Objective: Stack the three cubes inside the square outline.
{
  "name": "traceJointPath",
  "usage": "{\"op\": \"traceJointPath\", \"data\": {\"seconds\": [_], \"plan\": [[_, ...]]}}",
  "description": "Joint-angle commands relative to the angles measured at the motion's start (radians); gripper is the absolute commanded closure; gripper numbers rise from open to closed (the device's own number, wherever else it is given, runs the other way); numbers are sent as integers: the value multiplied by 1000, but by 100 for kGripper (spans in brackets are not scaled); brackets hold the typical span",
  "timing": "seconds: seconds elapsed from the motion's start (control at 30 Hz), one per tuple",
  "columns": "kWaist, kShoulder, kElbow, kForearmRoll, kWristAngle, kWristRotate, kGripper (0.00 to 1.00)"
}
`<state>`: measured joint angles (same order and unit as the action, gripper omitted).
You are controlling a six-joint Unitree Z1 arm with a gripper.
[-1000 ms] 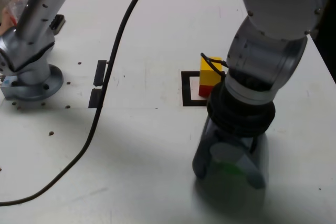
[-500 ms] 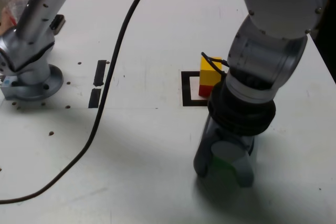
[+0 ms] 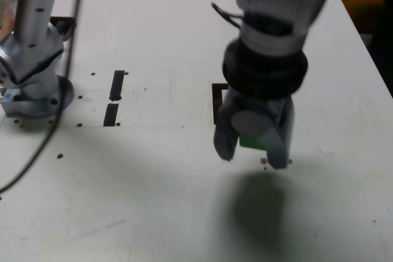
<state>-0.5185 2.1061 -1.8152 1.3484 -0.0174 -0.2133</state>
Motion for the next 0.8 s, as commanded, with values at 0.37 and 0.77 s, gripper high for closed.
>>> {"op": "traceJointPath", "data": {"seconds": [0.37,0.77], "plan": [[104,-111,6,104,70,56,60],[251,-142,26,154,90,170,60]]}}
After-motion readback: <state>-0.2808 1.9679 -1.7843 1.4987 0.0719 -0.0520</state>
